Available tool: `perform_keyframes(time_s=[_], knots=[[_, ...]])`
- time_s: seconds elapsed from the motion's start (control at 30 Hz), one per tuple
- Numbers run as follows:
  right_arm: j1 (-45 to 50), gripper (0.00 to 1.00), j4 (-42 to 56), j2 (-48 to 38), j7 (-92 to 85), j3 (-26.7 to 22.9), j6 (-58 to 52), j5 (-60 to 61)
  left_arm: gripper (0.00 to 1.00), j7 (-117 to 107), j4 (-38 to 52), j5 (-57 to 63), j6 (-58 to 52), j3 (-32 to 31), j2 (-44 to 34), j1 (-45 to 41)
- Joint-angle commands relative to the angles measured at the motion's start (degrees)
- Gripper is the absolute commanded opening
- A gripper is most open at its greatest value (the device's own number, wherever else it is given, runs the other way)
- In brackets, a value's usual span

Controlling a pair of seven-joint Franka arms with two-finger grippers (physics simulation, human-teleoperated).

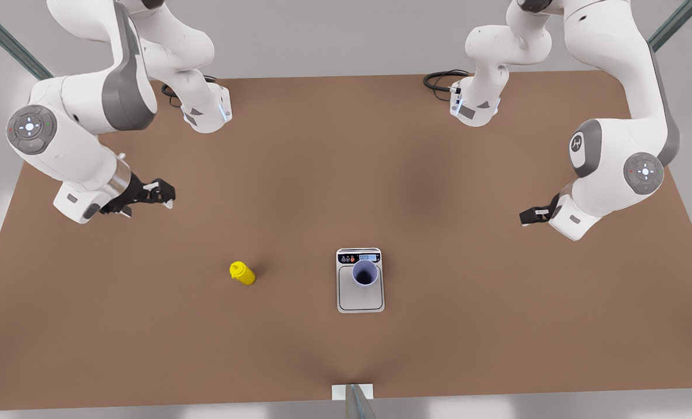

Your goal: Move cup to the weight, pick up sauce bottle, pour sauce

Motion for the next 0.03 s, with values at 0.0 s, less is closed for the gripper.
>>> perform_keyframes(time_s=[0.0], knots=[[0.23, 1.0, 0.0, -0.01, -0.11, 0.0, -0.02, 0.0, 1.0, 0.0, 0.0, 0.04, 0.0, 0.0, 0.0, 0.0]])
